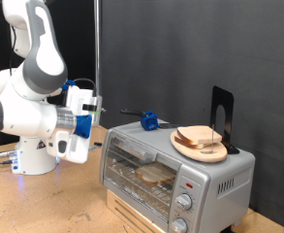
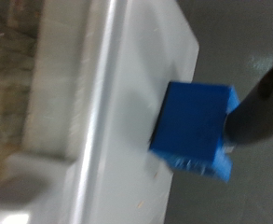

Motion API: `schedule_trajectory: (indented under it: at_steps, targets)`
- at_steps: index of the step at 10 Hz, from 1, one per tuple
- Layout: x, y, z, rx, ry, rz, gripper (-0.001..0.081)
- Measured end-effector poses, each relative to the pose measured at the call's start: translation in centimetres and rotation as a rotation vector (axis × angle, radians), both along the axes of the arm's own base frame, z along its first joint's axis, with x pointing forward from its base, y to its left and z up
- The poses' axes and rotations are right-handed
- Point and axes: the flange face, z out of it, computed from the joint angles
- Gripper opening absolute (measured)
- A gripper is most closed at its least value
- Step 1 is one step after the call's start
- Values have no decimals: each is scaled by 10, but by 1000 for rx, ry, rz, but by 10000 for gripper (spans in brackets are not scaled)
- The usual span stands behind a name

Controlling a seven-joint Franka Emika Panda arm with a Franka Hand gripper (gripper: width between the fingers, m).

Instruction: Make a piece of toast with the oven

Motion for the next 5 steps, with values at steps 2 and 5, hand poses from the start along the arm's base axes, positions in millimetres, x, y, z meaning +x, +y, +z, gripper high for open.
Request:
schedule_trajectory:
  at_steps: [2, 5]
  targets:
    - [21, -23, -5, 6, 19, -34, 808]
    - [66, -45, -13, 11, 9, -50, 808]
